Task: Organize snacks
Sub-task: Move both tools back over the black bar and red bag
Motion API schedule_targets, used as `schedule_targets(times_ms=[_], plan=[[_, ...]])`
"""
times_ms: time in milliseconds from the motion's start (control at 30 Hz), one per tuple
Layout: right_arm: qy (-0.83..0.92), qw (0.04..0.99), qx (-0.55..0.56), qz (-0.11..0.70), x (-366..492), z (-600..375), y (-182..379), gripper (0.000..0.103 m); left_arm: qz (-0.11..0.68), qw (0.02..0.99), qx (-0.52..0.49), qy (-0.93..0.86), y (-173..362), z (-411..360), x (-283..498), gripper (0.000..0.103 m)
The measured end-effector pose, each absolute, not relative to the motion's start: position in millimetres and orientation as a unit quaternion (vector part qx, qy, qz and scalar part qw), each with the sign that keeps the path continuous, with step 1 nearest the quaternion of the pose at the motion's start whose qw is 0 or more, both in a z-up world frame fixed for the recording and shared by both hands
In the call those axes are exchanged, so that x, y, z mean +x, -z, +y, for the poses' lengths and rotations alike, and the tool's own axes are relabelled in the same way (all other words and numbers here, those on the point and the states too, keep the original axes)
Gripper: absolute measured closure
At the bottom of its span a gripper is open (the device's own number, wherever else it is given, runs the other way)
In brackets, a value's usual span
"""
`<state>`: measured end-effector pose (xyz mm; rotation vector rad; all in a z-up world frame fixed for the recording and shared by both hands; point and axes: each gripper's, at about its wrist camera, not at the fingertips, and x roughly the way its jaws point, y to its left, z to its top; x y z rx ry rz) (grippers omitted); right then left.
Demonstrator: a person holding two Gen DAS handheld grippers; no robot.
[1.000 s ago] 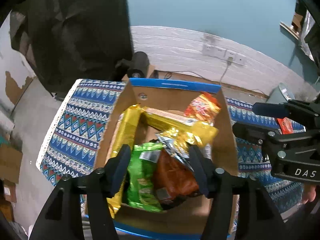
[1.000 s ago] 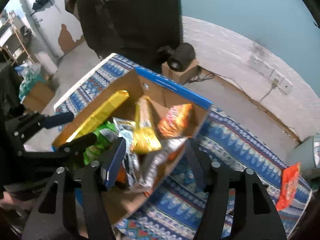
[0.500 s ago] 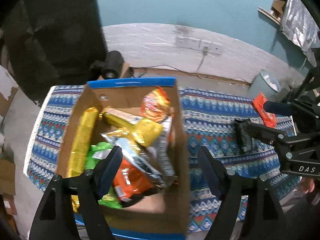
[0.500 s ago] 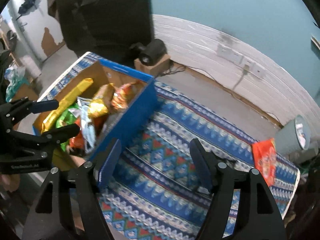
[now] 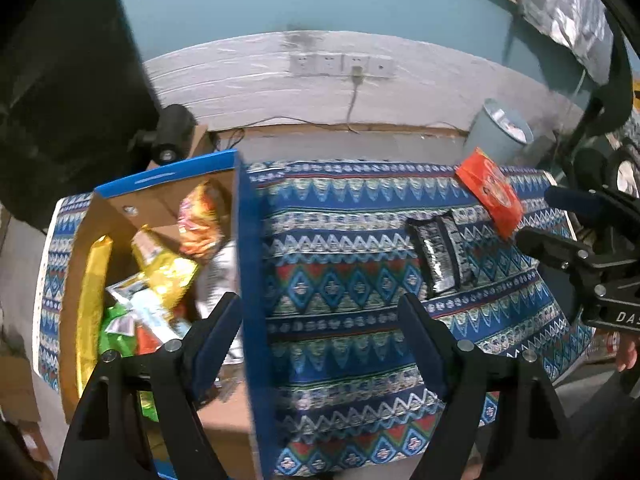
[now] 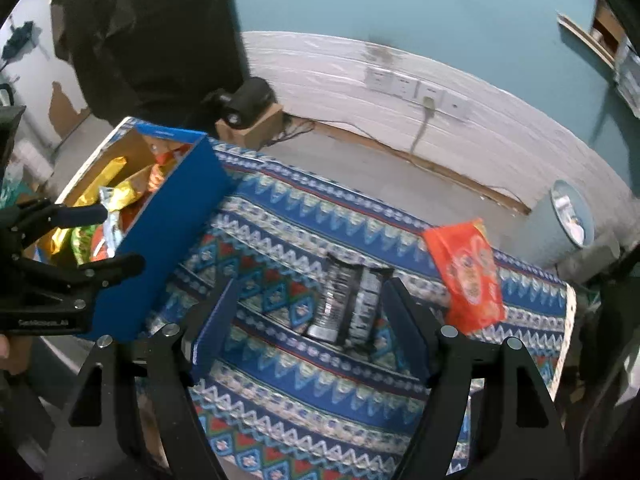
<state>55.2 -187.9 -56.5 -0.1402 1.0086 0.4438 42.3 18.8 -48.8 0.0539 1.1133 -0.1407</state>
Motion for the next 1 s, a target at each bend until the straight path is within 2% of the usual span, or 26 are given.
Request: schedule_targets(times_ms=[133,233,533,1000], plan=[[-0.195,0.853,-0.056,0.481,54,-213,60,0.028,0.530,0.843,0.038,0.082,50,-7,44,0.021],[-0.181,0.854,-0.052,0.484,52,-233,65,0.027,0.529,0.841,0.055,0.092,52,-26,45,0.016],[-0.153,0.851,-0.063,0.499,55,-277,87,0.026,0.543,0.829,0.074,0.112,68,-70,57,0.016],[-0.162,0.814,-0.095,0.549,117,-312,130,0.026,0.614,0.781,-0.007,0.117,131,-115,127,0.016]])
